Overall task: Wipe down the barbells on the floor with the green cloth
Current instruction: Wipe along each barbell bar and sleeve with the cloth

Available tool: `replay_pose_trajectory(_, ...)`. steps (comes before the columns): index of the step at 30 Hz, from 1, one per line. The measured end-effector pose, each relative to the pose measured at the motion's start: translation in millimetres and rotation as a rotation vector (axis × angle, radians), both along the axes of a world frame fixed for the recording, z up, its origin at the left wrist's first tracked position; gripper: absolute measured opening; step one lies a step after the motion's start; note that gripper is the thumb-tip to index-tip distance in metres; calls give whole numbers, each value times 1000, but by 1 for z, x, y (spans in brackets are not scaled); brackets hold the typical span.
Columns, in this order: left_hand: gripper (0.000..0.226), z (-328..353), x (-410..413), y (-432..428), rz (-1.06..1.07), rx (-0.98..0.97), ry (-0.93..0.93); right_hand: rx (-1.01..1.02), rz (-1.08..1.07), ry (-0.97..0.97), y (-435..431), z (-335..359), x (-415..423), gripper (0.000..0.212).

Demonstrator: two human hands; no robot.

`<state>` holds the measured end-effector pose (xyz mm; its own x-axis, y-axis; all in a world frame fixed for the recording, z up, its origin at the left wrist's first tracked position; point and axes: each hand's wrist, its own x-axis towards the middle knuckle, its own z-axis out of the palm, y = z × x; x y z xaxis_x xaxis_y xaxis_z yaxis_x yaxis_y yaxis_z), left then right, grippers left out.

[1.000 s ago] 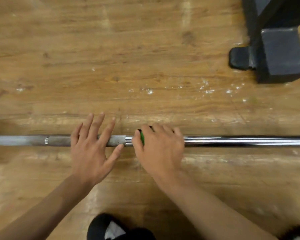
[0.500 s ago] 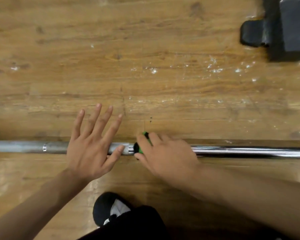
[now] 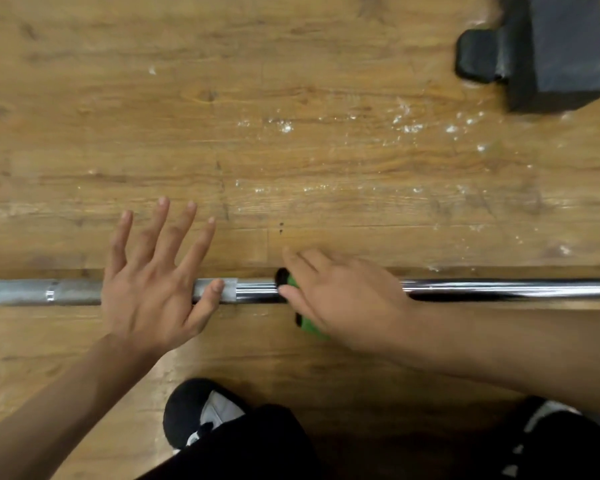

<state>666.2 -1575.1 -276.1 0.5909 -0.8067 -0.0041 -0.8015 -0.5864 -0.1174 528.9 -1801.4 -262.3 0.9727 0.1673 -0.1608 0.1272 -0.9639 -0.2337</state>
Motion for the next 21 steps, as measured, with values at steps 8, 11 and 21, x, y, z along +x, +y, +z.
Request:
replay_pose_trajectory(8, 72, 3, 32, -22, 16, -49, 28, -53, -76, 23, -65, 2, -6, 58)
replay_pose_trajectory(11, 74, 3, 45, -33, 19, -75, 35, -123, -88, 5, -148, 11, -50, 65)
replay_pose_trajectory(21, 73, -2, 87, -65, 123, -89, 36, -209, -104, -237, -47, -21, 63, 53)
